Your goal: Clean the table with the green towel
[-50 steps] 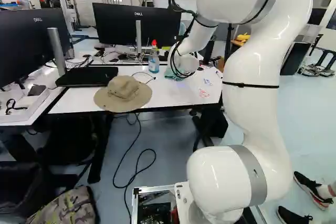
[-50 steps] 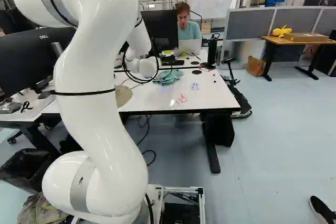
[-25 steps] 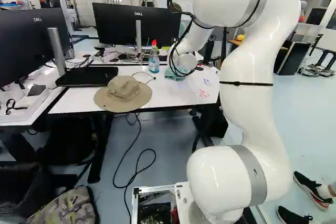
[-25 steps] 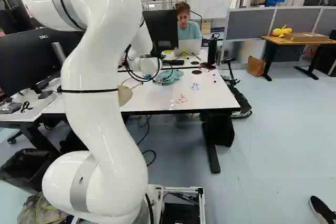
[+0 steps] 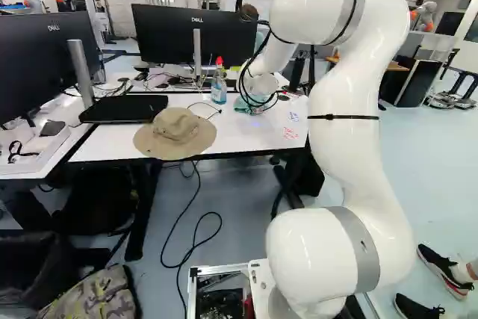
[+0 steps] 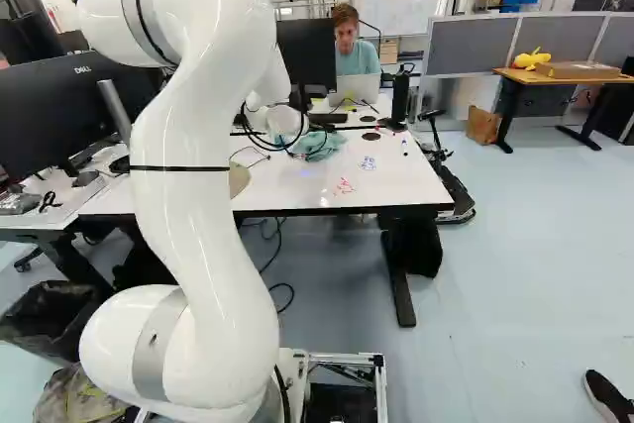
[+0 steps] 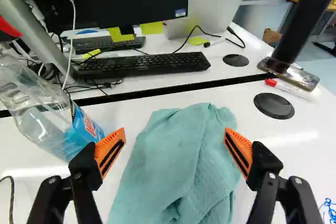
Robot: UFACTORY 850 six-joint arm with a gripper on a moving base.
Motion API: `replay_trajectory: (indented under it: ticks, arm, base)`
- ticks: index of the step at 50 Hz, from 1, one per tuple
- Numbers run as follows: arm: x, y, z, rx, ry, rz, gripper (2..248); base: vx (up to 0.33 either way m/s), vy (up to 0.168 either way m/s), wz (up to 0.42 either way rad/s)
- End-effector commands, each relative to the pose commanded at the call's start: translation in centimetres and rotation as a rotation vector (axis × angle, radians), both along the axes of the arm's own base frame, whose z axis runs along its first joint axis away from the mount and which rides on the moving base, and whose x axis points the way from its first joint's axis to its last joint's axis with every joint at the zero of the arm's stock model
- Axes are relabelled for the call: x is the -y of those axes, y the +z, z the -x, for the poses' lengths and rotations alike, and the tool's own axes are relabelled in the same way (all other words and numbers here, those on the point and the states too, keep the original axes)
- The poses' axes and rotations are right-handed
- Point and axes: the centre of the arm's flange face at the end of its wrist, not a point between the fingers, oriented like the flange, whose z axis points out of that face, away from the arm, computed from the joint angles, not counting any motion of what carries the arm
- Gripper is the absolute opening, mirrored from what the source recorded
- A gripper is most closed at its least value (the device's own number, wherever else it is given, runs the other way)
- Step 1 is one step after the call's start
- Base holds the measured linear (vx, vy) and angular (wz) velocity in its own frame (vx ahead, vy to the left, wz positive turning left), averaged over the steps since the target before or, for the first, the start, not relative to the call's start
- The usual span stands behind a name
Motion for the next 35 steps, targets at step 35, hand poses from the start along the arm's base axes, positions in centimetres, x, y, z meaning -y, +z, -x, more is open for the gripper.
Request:
replay_trajectory:
  ticks: [35]
  arm:
    - [0.0, -1.6, -0.9, -0.161, -0.031, -0.053, 247]
  base:
    - [0.000, 0.000, 0.000]
